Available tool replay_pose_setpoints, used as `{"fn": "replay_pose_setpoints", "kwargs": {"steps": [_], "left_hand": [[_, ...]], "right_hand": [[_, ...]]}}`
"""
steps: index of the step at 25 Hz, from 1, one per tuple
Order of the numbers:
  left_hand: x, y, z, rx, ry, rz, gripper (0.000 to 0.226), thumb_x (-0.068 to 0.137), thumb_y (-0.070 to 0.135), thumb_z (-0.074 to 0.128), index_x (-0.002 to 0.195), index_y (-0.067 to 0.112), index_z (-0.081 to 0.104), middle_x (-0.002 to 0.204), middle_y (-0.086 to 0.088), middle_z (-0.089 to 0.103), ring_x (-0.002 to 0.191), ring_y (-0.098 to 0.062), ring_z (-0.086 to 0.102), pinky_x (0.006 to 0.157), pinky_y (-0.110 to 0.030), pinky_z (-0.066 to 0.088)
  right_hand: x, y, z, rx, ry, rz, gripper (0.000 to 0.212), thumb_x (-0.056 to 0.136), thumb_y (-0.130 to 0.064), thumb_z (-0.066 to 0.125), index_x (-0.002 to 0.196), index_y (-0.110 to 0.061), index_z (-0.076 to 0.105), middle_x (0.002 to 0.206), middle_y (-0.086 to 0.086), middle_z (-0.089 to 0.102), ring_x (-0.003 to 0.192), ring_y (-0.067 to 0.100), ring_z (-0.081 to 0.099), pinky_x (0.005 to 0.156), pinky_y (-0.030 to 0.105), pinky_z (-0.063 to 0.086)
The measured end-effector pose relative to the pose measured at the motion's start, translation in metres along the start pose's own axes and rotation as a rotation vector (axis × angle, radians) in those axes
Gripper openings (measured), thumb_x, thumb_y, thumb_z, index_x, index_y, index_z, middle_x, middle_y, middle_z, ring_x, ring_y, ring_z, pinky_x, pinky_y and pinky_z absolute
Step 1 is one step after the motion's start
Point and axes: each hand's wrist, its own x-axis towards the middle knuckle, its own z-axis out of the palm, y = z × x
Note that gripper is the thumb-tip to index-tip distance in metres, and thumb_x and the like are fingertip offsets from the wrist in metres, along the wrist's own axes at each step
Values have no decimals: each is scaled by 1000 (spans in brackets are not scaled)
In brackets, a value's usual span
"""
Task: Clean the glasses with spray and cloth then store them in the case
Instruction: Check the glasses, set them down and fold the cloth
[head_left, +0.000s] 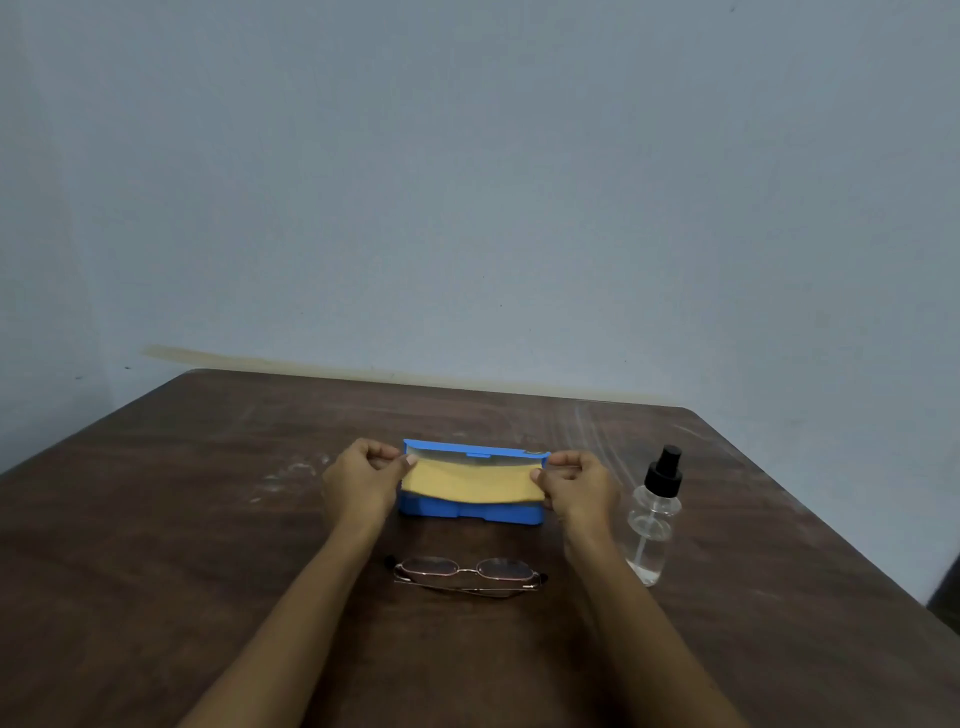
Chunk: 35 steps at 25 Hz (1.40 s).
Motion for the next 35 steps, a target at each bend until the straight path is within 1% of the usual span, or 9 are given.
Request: {"fn": "replay_pose_setpoints", "kwargs": {"steps": [3, 7, 11, 13, 16, 19, 23, 28, 35], "left_hand": [[2, 0, 4, 60, 56, 50, 23, 75, 27, 70, 82, 17, 50, 82, 1, 54, 81, -20, 54, 72, -36, 48], [5, -6, 10, 121, 96, 127, 22, 75, 28, 69, 76, 21, 49, 76, 4, 54, 79, -20, 56, 69, -38, 50], [8, -8, 13, 142, 119, 175, 29, 74, 28, 70, 65, 30, 42, 81, 1, 58, 82, -19, 55, 70, -42, 51], [7, -8, 13, 170, 129, 224, 24, 74, 24, 69, 68, 28, 46, 80, 2, 57, 83, -16, 51, 65, -36, 47], [4, -8, 14, 218, 128, 271, 18, 75, 23, 68, 76, 22, 50, 76, 6, 54, 82, -12, 45, 58, -28, 34], [3, -8, 14, 229, 123, 290, 18, 76, 23, 68, 79, 21, 50, 77, 6, 51, 82, -11, 43, 54, -26, 29], [2, -10, 13, 261, 101, 324, 20, 75, 26, 68, 81, 22, 50, 74, 9, 52, 82, -9, 42, 50, -24, 26], [2, -10, 13, 291, 83, 350, 21, 76, 25, 68, 83, 22, 48, 68, 15, 48, 85, -9, 41, 51, -25, 27], [2, -12, 12, 281, 102, 390, 16, 76, 23, 68, 81, 20, 53, 73, 10, 53, 86, -12, 43, 52, -26, 28]], "right_hand": [[2, 2, 1, -5, 57, -22, 21, 77, -6, 70, 83, -16, 52, 71, -3, 55, 71, 17, 55, 67, 36, 50], [2, 5, 4, -62, 70, -76, 12, 79, -8, 67, 84, -13, 57, 70, -5, 54, 70, 12, 53, 58, 22, 41], [-1, 5, 8, -128, 67, -193, 12, 82, -4, 63, 80, -15, 58, 72, -3, 56, 65, 5, 50, 50, 10, 37], [-4, 8, 10, -185, 119, -262, 11, 82, -5, 62, 79, -16, 59, 75, -2, 58, 68, 8, 52, 48, 11, 35], [-7, 15, 13, -252, 178, -286, 9, 82, -11, 63, 79, -19, 60, 81, 0, 62, 80, 15, 56, 52, 21, 34], [-3, 22, 16, -265, 172, -299, 10, 82, -14, 64, 79, -22, 59, 84, 1, 65, 86, 16, 58, 64, 28, 42], [-1, 25, 16, -313, 163, -332, 11, 82, -15, 65, 81, -23, 58, 82, -3, 65, 88, 17, 59, 71, 36, 50], [1, 28, 16, -387, 152, -366, 10, 83, -16, 62, 86, -25, 60, 87, -2, 66, 91, 17, 59, 74, 38, 52], [-1, 26, 13, -396, 144, -372, 16, 84, -10, 56, 90, -22, 64, 93, 1, 66, 94, 19, 57, 73, 32, 46]]}}
